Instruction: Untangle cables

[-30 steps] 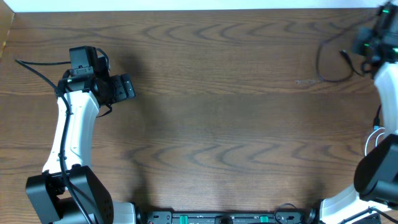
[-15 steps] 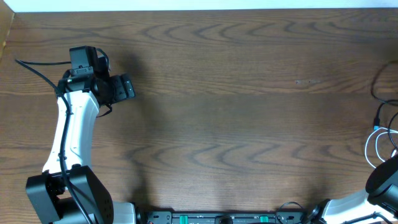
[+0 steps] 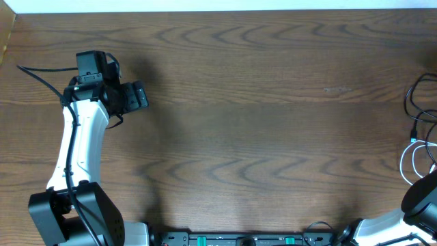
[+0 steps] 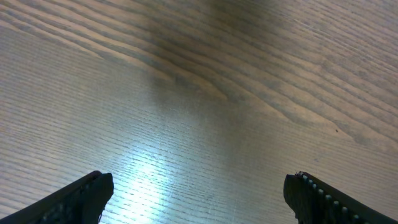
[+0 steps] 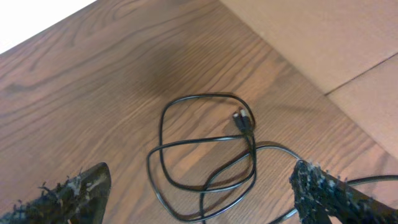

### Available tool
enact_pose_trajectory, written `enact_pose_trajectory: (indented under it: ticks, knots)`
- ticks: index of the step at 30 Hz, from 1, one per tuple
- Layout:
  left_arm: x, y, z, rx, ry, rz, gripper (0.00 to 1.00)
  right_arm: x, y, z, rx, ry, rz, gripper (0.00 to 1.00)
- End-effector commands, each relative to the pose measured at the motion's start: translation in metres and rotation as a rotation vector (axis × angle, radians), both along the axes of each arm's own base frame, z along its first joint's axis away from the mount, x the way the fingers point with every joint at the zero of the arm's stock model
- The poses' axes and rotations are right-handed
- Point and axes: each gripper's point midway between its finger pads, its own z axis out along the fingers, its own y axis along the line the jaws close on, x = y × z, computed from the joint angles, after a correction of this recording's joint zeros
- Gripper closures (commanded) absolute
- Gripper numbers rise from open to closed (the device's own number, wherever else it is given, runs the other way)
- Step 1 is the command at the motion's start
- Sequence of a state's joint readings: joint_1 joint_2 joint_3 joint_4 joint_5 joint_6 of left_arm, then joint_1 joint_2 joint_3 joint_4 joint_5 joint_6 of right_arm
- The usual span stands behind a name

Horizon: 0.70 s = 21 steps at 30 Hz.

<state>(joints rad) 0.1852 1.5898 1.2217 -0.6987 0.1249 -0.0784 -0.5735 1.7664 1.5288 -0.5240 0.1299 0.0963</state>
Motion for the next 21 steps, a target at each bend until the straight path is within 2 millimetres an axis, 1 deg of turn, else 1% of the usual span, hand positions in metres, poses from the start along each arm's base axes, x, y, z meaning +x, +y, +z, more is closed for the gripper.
enact_pose_trajectory:
  ticks: [1,2,7,9,12,14,20,21]
  knots:
    - [0.003,0.003,0.005,0.010,-0.012,0.001,0.07,0.006,0.016,0.014,0.043,-0.047,0.078,0.04]
    - [0.003,0.003,0.005,0.010,-0.012,0.001,0.07,0.008,0.023,0.012,0.067,-0.049,0.102,0.01]
    - [0.003,0.003,0.005,0.010,-0.012,0.001,0.07,0.018,0.057,0.004,0.153,-0.044,0.204,0.01]
    - [0.003,0.003,0.005,0.010,-0.012,0.001,0.07,0.024,0.074,0.002,0.177,-0.039,0.247,0.01]
    - [0.003,0.003,0.005,0.010,-0.012,0.001,0.07,0.034,0.108,-0.002,0.224,-0.026,0.333,0.01]
    - [0.003,0.003,0.005,0.010,-0.012,0.001,0.07,0.040,0.135,-0.005,0.251,-0.015,0.396,0.01]
    - [0.003,0.003,0.005,0.010,-0.012,0.001,0.07,0.054,0.210,-0.008,0.272,0.025,0.555,0.01]
    - [0.003,0.003,0.005,0.010,-0.012,0.001,0.07,0.056,0.232,-0.009,0.274,0.037,0.601,0.01]
